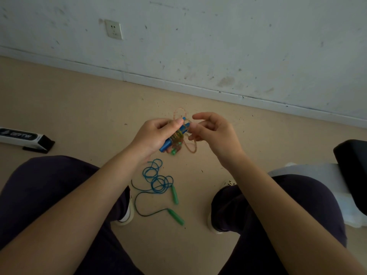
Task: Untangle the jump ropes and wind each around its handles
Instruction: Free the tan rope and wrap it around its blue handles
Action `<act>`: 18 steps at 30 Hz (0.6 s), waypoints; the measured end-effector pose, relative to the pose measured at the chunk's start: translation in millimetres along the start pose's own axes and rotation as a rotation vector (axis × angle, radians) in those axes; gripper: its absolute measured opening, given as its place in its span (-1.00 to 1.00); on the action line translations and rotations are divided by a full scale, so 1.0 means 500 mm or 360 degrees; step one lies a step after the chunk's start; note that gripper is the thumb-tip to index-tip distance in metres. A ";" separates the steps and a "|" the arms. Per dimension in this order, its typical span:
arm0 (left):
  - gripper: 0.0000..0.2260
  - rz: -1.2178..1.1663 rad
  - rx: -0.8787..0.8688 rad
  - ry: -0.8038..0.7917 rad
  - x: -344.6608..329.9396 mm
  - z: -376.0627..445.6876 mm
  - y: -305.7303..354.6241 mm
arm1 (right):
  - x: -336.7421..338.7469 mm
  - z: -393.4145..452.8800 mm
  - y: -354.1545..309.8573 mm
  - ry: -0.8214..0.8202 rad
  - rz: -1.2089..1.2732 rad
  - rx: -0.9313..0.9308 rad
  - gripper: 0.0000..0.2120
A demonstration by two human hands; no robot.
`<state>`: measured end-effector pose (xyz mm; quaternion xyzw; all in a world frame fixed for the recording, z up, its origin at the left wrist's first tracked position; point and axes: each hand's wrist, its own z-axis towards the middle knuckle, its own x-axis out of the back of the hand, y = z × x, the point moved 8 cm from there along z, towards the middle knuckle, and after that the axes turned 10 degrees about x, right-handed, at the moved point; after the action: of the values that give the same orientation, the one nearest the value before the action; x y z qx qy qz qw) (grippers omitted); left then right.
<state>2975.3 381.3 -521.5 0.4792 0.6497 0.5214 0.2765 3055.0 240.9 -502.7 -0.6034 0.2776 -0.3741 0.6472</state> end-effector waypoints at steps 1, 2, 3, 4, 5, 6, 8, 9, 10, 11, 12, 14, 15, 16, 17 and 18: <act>-0.67 0.0018 -0.0009 -0.0018 -0.004 -0.003 0.003 | 0.001 0.001 0.003 -0.0023 -0.0044 -0.0015 -0.76; -0.69 0.0045 -0.0015 -0.0037 -0.007 -0.007 0.005 | 0.002 0.001 0.005 -0.0045 -0.0092 -0.0026 -0.77; -0.69 0.0083 -0.0020 -0.0054 -0.011 -0.009 0.006 | 0.002 0.001 0.009 -0.0063 -0.0140 -0.0034 -0.80; -0.68 0.0123 -0.0022 -0.0065 -0.013 -0.010 0.006 | 0.002 0.001 0.012 -0.0081 -0.0186 -0.0035 -0.85; -0.67 0.0156 -0.0018 -0.0064 -0.014 -0.010 0.005 | 0.003 0.002 0.012 -0.0090 -0.0229 -0.0016 -0.89; -0.67 0.0178 -0.0006 -0.0052 -0.012 -0.010 0.003 | 0.005 0.004 0.010 -0.0086 -0.0272 0.0021 -0.90; -0.70 0.0204 0.0043 -0.0012 -0.007 -0.006 -0.002 | 0.011 0.007 -0.001 -0.0055 -0.0294 0.0103 -0.91; -0.71 0.0212 0.0072 0.0018 -0.003 -0.002 -0.006 | 0.014 0.007 -0.006 -0.0033 -0.0243 0.0130 -0.92; -0.70 0.0220 0.0102 0.0046 0.002 0.001 -0.011 | 0.017 0.008 -0.011 -0.0013 -0.0166 0.0150 -0.93; -0.67 0.0222 0.0131 0.0066 0.007 0.007 -0.017 | 0.020 0.009 -0.014 0.0002 -0.0070 0.0163 -0.95; -0.64 0.0223 0.0158 0.0081 0.011 0.012 -0.023 | 0.022 0.011 -0.016 0.0011 0.0051 0.0171 -0.95; -0.62 0.0246 0.0197 0.0112 0.021 0.021 -0.035 | 0.022 0.015 -0.019 0.0018 0.0379 0.0170 -0.92; -0.63 0.0261 0.0210 0.0122 0.024 0.024 -0.041 | 0.024 0.017 -0.020 0.0020 0.0536 0.0168 -0.91; -0.64 0.0275 0.0224 0.0134 0.027 0.026 -0.045 | 0.029 0.019 -0.021 0.0030 0.0643 0.0171 -0.90; -0.65 0.0299 0.0234 0.0156 0.030 0.029 -0.049 | 0.033 0.020 -0.024 0.0043 0.0682 0.0176 -0.89; -0.66 0.0338 0.0237 0.0190 0.034 0.031 -0.053 | 0.037 0.020 -0.025 0.0056 0.0668 0.0171 -0.89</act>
<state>2973.5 403.2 -548.7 0.5326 0.6475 0.5257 0.1441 3071.6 231.4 -487.3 -0.4904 0.3881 -0.2559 0.7372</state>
